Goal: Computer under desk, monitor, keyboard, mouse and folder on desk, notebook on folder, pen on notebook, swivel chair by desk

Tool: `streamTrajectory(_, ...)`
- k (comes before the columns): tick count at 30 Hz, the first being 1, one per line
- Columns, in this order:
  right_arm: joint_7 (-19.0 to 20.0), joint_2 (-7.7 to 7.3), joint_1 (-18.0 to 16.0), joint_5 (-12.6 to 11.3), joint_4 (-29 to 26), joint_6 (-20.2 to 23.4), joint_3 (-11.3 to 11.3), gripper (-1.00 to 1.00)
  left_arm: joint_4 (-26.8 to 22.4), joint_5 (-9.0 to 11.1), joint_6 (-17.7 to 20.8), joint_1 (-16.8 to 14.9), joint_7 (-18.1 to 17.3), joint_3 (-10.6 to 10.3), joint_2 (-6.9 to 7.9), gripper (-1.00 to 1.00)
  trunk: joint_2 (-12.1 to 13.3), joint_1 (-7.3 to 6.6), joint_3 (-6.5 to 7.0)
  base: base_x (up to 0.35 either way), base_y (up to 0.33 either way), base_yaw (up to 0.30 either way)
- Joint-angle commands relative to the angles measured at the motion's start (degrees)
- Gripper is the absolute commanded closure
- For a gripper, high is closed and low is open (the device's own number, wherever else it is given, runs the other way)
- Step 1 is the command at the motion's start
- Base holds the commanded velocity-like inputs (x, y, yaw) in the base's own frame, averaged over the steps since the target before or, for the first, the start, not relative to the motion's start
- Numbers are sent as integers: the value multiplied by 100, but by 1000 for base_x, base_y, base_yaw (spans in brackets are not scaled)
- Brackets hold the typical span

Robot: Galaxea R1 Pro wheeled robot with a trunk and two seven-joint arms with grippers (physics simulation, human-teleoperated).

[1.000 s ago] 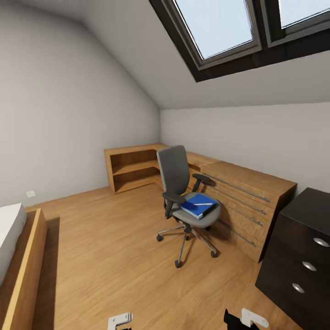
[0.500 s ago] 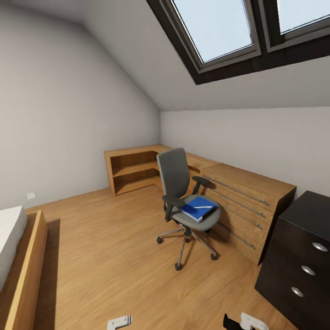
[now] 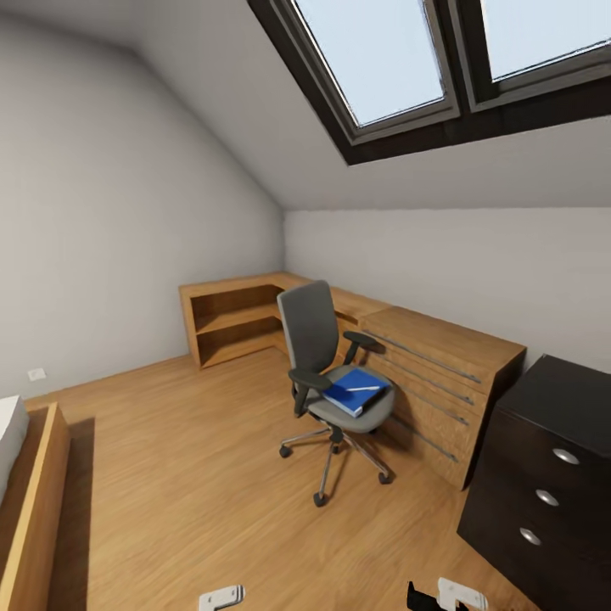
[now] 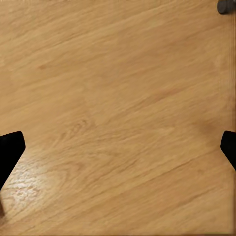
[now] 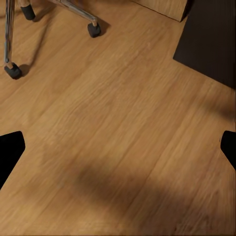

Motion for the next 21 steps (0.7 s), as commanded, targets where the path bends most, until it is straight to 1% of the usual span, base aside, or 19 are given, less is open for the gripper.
streamTrajectory(1, 1, 2, -7, -9, 13, -31, -21, -100, 28, 58, -27, -3, 35, -51, 3, -100, 38, -23, 18, 0, 0, -234)
streamTrajectory(21, 1, 11, 53, -8, 12, -42, -21, -100, 92, 58, -35, -3, 35, -84, 2, -100, 841, -462, 491, 0, 0, -242)
